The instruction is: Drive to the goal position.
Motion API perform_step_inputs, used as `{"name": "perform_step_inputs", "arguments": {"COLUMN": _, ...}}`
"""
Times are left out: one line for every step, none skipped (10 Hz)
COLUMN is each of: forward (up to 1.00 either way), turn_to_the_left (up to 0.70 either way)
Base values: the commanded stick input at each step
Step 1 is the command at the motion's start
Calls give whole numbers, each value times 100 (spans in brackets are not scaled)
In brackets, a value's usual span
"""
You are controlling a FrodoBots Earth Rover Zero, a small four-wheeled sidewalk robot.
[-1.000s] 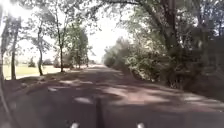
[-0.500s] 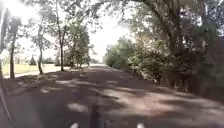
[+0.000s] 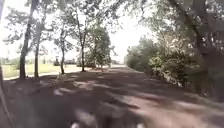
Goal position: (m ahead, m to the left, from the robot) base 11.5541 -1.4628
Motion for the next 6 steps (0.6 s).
{"name": "perform_step_inputs", "arguments": {"forward": 70, "turn_to_the_left": 0}}
{"name": "perform_step_inputs", "arguments": {"forward": 70, "turn_to_the_left": 0}}
{"name": "perform_step_inputs", "arguments": {"forward": 70, "turn_to_the_left": 0}}
{"name": "perform_step_inputs", "arguments": {"forward": 70, "turn_to_the_left": 0}}
{"name": "perform_step_inputs", "arguments": {"forward": 70, "turn_to_the_left": 0}}
{"name": "perform_step_inputs", "arguments": {"forward": 70, "turn_to_the_left": 0}}
